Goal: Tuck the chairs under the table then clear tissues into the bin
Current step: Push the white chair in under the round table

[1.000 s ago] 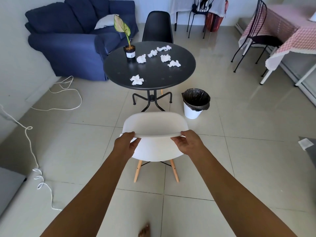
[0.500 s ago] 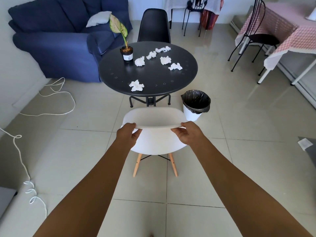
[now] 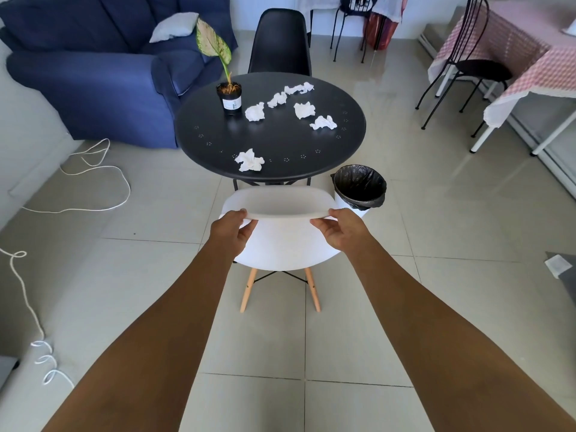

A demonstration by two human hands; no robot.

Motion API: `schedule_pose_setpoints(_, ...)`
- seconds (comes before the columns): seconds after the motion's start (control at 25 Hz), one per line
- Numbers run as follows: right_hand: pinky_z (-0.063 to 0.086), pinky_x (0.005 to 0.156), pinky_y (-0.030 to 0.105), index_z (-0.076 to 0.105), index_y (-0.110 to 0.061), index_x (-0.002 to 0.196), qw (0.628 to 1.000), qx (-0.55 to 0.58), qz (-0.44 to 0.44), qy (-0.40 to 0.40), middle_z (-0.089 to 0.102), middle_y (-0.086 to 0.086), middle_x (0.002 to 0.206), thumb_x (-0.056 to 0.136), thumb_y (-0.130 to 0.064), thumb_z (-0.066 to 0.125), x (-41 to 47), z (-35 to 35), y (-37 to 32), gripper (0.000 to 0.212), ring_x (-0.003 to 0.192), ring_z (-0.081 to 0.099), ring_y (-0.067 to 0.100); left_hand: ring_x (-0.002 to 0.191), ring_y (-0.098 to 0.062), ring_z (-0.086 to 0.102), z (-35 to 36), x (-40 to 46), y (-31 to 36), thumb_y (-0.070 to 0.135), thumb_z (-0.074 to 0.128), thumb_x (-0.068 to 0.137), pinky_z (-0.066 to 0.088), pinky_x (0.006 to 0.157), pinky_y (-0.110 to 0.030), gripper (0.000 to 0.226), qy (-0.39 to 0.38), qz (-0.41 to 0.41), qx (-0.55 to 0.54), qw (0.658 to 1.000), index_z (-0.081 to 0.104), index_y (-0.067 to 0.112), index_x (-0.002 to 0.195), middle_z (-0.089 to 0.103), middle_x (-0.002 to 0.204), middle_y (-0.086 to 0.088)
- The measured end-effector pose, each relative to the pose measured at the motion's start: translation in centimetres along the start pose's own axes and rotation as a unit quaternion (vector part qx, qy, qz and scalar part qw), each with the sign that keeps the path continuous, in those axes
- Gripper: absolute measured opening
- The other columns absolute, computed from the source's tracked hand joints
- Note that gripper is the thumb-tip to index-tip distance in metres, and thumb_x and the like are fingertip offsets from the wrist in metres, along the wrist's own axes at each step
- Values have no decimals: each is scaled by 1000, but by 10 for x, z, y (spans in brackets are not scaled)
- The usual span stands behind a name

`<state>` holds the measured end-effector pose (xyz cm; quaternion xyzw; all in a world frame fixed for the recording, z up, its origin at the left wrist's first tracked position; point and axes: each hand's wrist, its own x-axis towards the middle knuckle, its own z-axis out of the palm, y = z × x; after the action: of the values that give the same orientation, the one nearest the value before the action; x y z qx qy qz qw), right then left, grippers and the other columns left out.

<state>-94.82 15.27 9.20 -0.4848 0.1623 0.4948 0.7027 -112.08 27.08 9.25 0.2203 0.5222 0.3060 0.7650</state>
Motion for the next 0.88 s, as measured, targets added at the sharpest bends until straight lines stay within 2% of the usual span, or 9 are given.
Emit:
schedule_pose_setpoints(0.08,47,104,47,48,2,111,1000,1,-5,1,57,26,114,94,2,48,6,5,-3,17,121,56,39,74,-15,58,5,7,5,2,63,87,55,90,-32,33,-1,1,3,1000,53,-4,117,50,115,-13)
schedule_pose_setpoints(0.16,47,104,46,49,2,114,1000,5,-9,0,54,27,128,94,2,49,12,10,-5,20,120,56,38,74,-14,57,8,13,9,3,64,87,55,93,-33,42,-1,2,9,1000,50,-5,126,51,116,-12)
schedule_pose_setpoints(0.24,48,103,46,49,2,109,1000,0,-13,4,53,26,132,94,1,49,18,16,-7,15,120,57,37,75,-15,58,11,19,13,4,64,87,54,97,-35,45,-5,-1,13,1000,50,-3,129,51,116,-11)
schedule_pose_setpoints(0.44,49,102,46,51,3,101,1000,-12,-12,9,54,26,132,94,0,51,32,25,-13,8,117,58,38,86,-15,59,17,32,22,3,63,88,54,97,-35,43,-9,17,37,999,49,-5,127,51,120,-15)
schedule_pose_setpoints(0.56,49,102,47,51,3,97,1000,-6,-12,12,52,27,133,93,2,50,34,26,-15,5,118,57,39,78,-15,56,18,36,24,3,64,86,56,86,-31,42,-8,8,22,1000,51,-5,126,50,113,-13)
schedule_pose_setpoints(0.64,48,102,47,51,3,89,1000,-4,-14,12,51,28,133,92,3,50,34,26,-15,3,119,55,41,75,-14,56,18,35,24,3,65,86,56,85,-30,42,-7,3,26,1000,52,-4,126,50,113,-13)
schedule_pose_setpoints(0.68,48,102,47,51,4,91,1000,-1,-14,13,50,28,133,92,4,49,33,26,-15,1,119,55,42,75,-14,57,18,35,23,3,65,86,56,85,-30,43,-5,1,27,1000,52,-4,126,50,114,-13)
schedule_pose_setpoints(0.8,48,103,47,49,2,106,1000,6,-11,11,52,27,130,92,4,50,31,25,-13,14,119,55,41,79,-16,59,17,29,22,4,64,87,57,81,-32,44,-9,-5,34,999,50,-3,128,51,116,-12)
schedule_pose_setpoints(0.88,48,103,45,50,0,111,1000,20,-12,12,56,26,118,93,2,50,29,24,-11,18,113,59,38,100,-23,61,15,22,21,9,62,89,58,78,-35,42,-18,-9,78,997,49,0,128,49,113,-10)
